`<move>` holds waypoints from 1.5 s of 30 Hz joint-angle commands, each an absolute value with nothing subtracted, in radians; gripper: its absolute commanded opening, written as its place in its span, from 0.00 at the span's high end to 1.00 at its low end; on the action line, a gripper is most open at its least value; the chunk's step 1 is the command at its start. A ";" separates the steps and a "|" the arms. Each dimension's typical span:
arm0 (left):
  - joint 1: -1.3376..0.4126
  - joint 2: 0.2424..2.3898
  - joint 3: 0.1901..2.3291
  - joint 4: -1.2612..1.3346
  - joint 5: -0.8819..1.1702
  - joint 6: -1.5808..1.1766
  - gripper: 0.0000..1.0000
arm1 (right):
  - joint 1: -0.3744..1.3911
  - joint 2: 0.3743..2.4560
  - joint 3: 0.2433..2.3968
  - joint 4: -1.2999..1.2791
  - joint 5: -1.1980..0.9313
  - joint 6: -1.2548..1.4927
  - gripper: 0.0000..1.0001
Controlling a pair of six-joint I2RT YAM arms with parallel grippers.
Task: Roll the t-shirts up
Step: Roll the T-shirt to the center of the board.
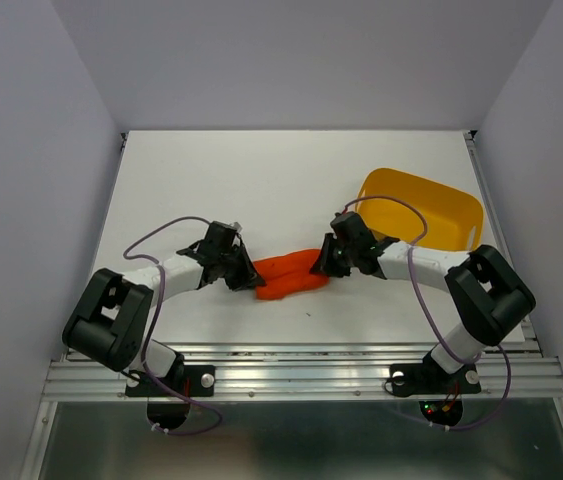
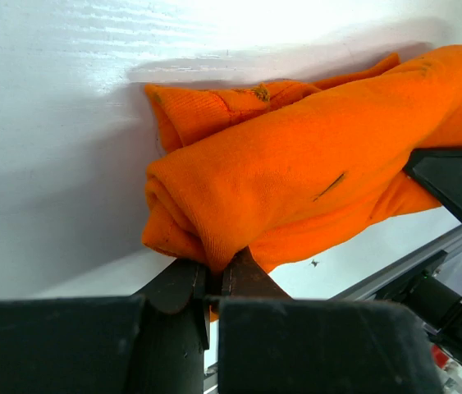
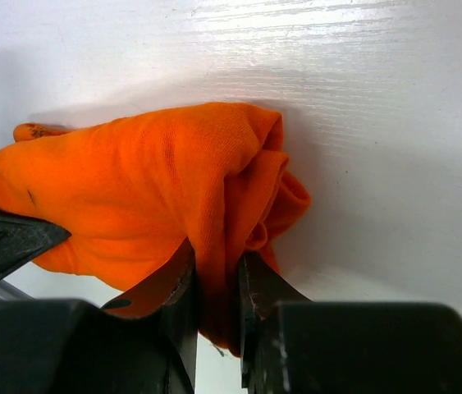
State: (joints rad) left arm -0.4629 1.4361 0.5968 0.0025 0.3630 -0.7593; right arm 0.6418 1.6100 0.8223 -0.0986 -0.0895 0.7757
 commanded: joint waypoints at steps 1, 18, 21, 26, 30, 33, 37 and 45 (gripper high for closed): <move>-0.465 1.425 0.670 -0.109 0.285 -0.700 1.00 | 0.661 1.551 0.857 -0.173 -0.005 0.776 0.99; -0.492 1.390 1.190 -0.281 0.216 -0.649 1.00 | 0.649 1.316 1.152 -0.486 0.271 0.671 0.99; -0.494 1.442 1.282 -0.304 0.229 -0.640 1.00 | 0.635 1.319 1.170 -0.502 0.268 0.658 0.99; -0.497 1.460 1.283 -0.301 0.230 -0.626 1.00 | 0.635 1.321 1.144 -0.502 0.256 0.673 0.99; -0.495 1.460 1.255 -0.287 0.230 -0.617 1.00 | 0.635 1.324 1.129 -0.502 0.259 0.683 0.99; -0.495 1.462 1.226 -0.273 0.235 -0.606 1.00 | 0.635 1.336 1.111 -0.488 0.253 0.686 0.99; -0.495 1.454 1.151 -0.239 0.261 -0.604 1.00 | 0.635 1.345 1.036 -0.448 0.218 0.707 0.99; -0.525 1.398 0.902 -0.120 0.364 -0.652 1.00 | 0.635 1.273 0.807 -0.377 0.141 0.762 0.99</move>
